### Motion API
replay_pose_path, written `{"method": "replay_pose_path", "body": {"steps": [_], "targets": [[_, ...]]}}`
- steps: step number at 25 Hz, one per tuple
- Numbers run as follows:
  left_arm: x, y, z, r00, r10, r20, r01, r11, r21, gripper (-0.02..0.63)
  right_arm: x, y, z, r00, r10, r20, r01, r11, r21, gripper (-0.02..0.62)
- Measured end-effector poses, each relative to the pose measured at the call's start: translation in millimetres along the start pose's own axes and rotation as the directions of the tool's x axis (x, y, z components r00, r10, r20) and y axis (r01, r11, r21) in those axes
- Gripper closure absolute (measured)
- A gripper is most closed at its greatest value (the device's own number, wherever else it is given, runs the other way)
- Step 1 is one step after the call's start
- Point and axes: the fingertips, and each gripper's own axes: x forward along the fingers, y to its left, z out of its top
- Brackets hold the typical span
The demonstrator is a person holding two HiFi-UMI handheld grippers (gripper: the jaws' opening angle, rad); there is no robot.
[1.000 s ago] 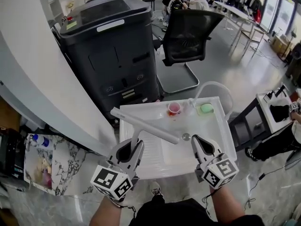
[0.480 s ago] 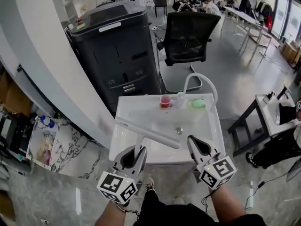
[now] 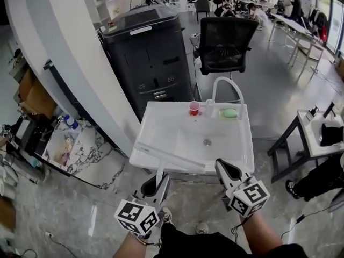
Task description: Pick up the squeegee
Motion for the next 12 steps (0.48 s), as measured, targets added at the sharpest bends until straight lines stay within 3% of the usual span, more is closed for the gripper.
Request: {"method": "replay_pose_path", "body": {"steps": [12], "targets": [[-53.1, 15.5, -0.9, 0.998, 0.070, 0.001, -0.070, 0.997, 0.032, 0.531, 1.8, 49.8, -7.2, 0.999, 0.036, -0.006, -0.036, 0.999, 0.005, 0.578]]}}
